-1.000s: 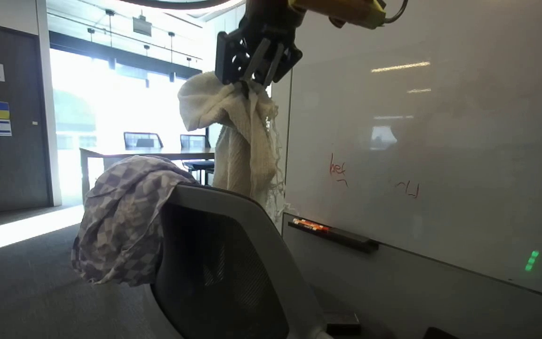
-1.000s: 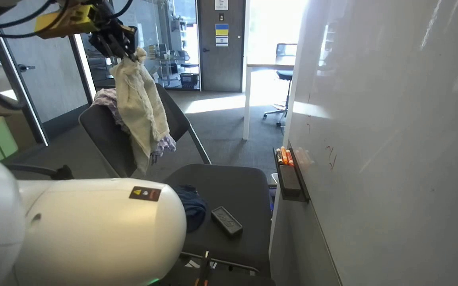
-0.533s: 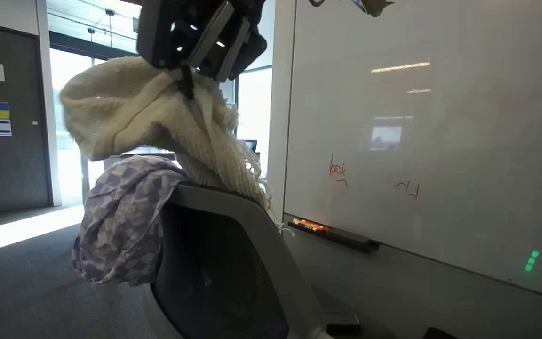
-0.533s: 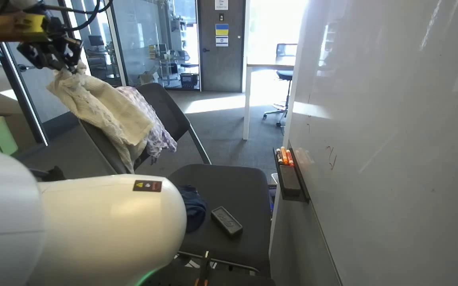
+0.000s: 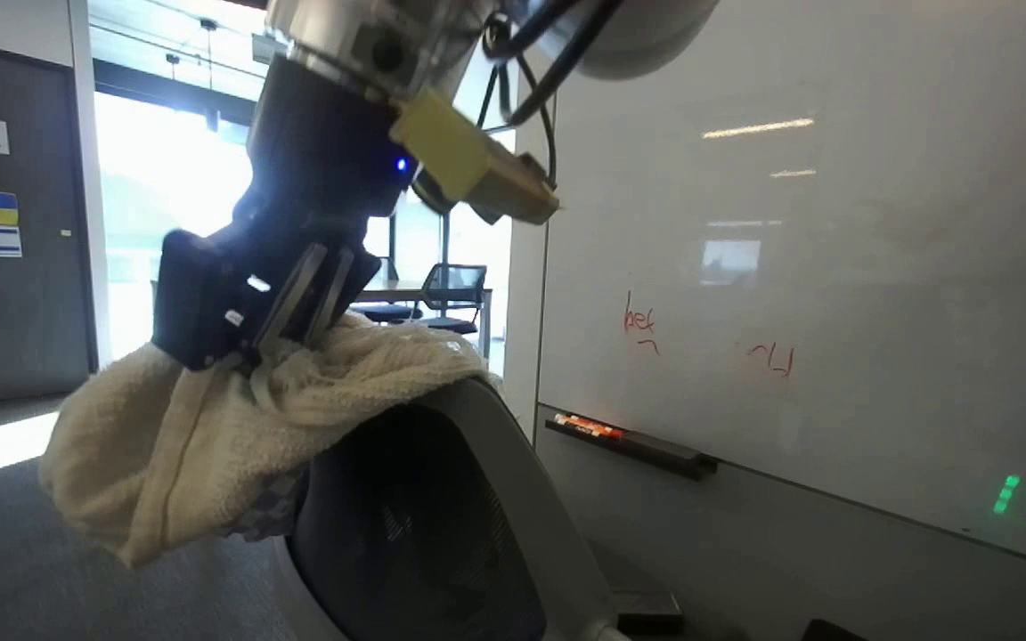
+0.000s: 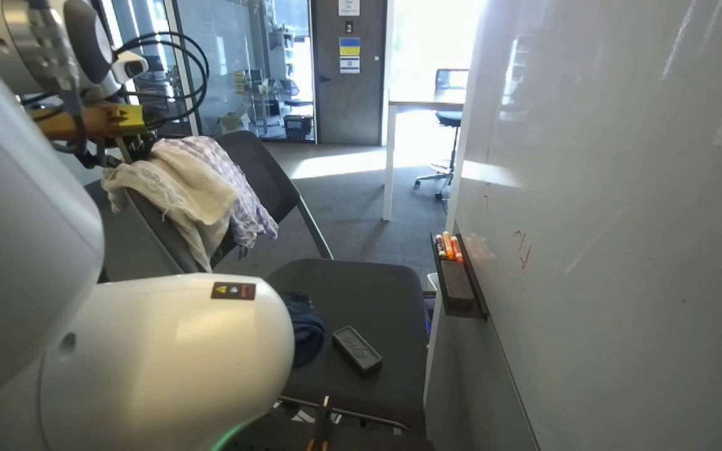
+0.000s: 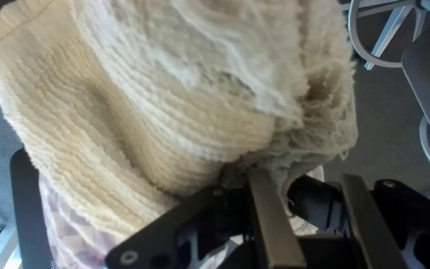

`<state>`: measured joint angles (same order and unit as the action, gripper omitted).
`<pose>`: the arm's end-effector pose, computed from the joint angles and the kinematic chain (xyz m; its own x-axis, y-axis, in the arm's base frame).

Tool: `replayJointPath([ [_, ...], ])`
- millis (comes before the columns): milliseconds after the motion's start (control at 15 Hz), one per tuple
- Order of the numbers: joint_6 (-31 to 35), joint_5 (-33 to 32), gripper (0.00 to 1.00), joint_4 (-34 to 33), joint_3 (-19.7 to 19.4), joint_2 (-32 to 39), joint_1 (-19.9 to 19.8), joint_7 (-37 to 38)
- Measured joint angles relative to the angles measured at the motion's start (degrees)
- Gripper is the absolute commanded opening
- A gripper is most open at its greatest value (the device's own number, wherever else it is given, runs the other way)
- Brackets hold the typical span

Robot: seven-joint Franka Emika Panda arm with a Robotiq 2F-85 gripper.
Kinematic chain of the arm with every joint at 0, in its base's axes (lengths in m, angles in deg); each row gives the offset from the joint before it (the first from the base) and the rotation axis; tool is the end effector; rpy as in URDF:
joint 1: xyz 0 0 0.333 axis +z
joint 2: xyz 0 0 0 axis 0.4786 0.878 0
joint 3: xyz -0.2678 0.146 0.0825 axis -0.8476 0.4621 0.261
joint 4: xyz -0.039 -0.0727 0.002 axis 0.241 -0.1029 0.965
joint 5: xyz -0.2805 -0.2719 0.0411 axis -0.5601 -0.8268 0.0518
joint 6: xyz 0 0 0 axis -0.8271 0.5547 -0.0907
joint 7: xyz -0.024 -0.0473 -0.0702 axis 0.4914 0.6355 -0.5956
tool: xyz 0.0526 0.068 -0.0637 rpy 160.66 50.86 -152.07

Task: Put the clothing over the backrest of the chair

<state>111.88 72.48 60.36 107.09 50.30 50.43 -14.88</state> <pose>0.3373 0.2936 0.4684 0.7617 0.4865 0.4280 0.5202 -0.8529 0.0438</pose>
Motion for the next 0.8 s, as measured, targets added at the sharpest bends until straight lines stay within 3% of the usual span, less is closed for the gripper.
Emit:
replayJointPath([
  [200, 2.0, 0.5, 0.57, -1.9, -0.5, 4.1, 0.0, -2.4],
  [600, -0.9, 10.4, 1.00, -4.1, -4.8, 4.8, 3.0, -12.8],
  [800, -1.7, 10.9, 1.00, -3.8, -5.7, 0.5, 3.0, -13.1],
])
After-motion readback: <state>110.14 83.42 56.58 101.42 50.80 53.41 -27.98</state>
